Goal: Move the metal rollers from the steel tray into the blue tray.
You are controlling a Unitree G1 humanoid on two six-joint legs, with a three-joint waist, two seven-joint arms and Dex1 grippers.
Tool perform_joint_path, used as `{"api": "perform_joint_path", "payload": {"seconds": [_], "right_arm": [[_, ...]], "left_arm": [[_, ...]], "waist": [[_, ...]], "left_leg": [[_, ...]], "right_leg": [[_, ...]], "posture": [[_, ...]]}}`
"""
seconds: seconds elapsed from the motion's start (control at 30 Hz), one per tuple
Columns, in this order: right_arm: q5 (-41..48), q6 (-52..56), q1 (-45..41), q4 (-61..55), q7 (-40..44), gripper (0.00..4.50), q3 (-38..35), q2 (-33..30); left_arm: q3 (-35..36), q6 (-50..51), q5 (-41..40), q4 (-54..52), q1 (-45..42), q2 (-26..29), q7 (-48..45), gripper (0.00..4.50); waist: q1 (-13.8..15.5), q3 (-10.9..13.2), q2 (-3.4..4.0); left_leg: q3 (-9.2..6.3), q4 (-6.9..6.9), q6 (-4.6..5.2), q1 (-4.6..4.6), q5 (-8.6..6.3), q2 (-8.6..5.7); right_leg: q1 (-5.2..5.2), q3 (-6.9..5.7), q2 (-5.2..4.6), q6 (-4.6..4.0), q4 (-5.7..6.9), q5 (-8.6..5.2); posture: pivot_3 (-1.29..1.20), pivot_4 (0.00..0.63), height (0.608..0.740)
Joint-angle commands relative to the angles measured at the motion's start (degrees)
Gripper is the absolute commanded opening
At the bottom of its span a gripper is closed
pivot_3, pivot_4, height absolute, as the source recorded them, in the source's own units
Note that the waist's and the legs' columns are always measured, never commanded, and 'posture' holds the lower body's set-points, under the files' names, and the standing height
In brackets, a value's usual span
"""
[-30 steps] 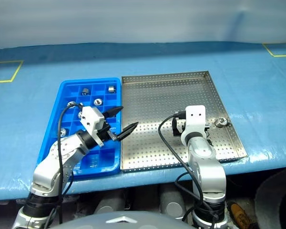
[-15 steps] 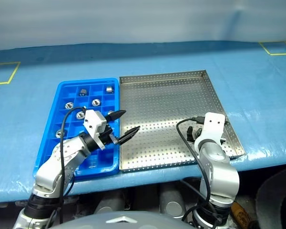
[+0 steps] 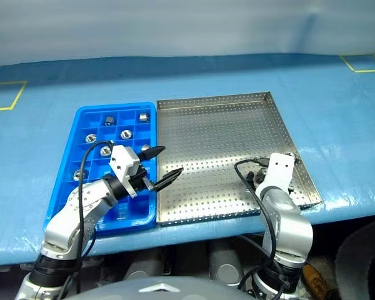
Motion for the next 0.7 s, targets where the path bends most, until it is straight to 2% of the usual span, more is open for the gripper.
{"api": "perform_joint_path", "payload": {"seconds": [0.03,0.1,0.17,0.3,0.47,0.7], "right_arm": [[0.42,-1.95,-0.45,-0.72,-0.05,2.91,0.68,-0.39],[0.41,-2.31,-0.53,-0.61,0.08,2.24,1.1,-0.77],[0.27,-2.55,-0.81,-0.6,0.18,1.76,2.14,-1.36],[1.38,-2.92,-3.38,-1.33,1.63,1.76,5.45,-2.36],[2.93,-5.41,-10.37,1.06,4.49,1.76,14.18,-3.42],[5.11,-9.71,-17.95,8.77,7.0,1.76,23.03,-0.55]], "left_arm": [[0.2,-0.92,0.38,-0.04,0.25,-0.01,-0.24,4.5],[0.41,-1.17,0.47,0.0,0.41,-0.13,-0.01,4.5],[0.76,-1.79,0.7,0.07,0.68,-0.16,0.19,4.5],[2.75,-3.46,0.98,0.22,1.76,-0.23,1.12,4.5],[8.41,-4.95,0.45,-2.16,5.28,-0.02,3.31,4.5],[17.11,-5.18,-1.12,-9.41,13.73,0.04,6.18,4.5]], "waist": [[0.0,0.0,0.0],[0.01,0.0,0.0],[0.08,0.01,0.01],[0.05,0.02,0.04],[0.16,0.04,0.06],[3.09,0.05,0.05]], "left_leg": [[0.0,0.0,0.0,0.0,0.0,0.0],[0.0,0.0,0.0,0.0,0.0,0.0],[0.0,0.0,0.0,0.0,0.0,0.0],[0.01,0.0,0.0,0.0,0.0,0.01],[0.0,-0.02,-0.01,0.02,0.01,0.04],[-0.06,-0.12,-0.01,-0.02,0.0,-0.02]], "right_leg": [[0.0,0.0,0.0,0.0,0.0,0.0],[0.0,0.0,0.0,0.0,0.0,0.0],[0.0,0.0,0.0,0.0,0.0,0.0],[-0.01,0.0,0.0,0.0,0.0,0.0],[-0.04,0.01,0.03,0.01,0.03,0.01],[-0.07,-0.05,-0.06,-0.03,-0.02,0.02]], "posture": [[-0.08,0.15,0.74],[-0.08,0.15,0.74],[-0.06,0.15,0.74],[-0.02,0.15,0.74],[0.04,0.15,0.74],[0.15,0.15,0.74]]}}
